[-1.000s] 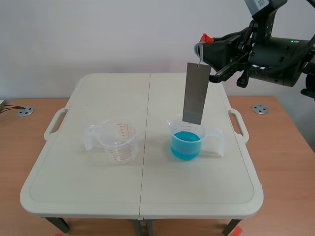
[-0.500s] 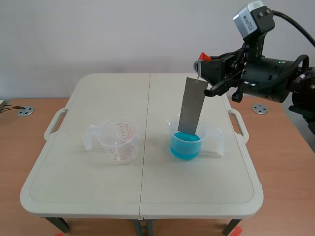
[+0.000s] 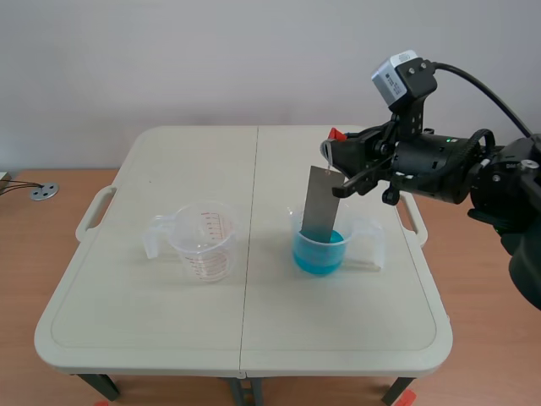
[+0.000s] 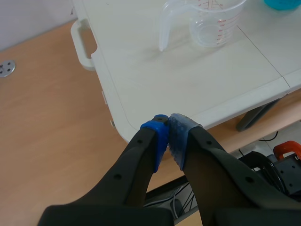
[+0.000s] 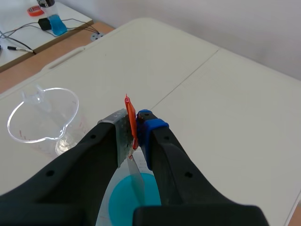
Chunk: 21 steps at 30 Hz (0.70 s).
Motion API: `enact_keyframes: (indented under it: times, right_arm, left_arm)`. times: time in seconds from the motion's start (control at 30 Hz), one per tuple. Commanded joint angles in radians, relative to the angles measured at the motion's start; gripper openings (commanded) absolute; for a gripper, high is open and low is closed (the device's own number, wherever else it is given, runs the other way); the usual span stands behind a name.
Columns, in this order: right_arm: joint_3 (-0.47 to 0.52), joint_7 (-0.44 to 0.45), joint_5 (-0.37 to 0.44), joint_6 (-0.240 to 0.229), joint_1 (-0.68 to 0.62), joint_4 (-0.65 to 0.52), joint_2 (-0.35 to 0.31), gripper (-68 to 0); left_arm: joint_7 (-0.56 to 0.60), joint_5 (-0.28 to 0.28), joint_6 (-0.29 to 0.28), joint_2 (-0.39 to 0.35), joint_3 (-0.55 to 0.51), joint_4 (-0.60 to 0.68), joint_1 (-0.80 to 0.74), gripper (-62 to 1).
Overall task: Hold the metal plate by the orange handle, dip it into the blue solution, take it out and point at it, then put the plate back in the beaker on the left.
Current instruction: 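Lower the plate into the blue solution, then hold the plate still in the solution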
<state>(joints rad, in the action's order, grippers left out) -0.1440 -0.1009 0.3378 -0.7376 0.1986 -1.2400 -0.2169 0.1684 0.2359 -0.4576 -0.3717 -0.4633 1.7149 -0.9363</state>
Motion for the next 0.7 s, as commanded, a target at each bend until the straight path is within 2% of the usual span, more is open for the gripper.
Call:
enact_keyframes:
  times: [0.0,0.33,0.67]
  right_arm:
    - [0.005,0.023,0.001,-0.008,0.012,0.006,0.002,-66.2]
    - [0.008,0.022,-0.030,-0.008,0.011,0.064,0.012,-66.2]
    - [0.008,0.022,-0.047,-0.008,0.011,0.066,0.013,-66.2]
  left_arm:
    - [0.014,0.007,-0.002,-0.003,0.002,0.012,-0.005,-59.1]
    - [0.014,0.007,-0.002,-0.003,0.003,0.012,-0.005,-59.1]
    - [0.014,0.007,-0.002,-0.003,0.003,0.012,-0.005,-59.1]
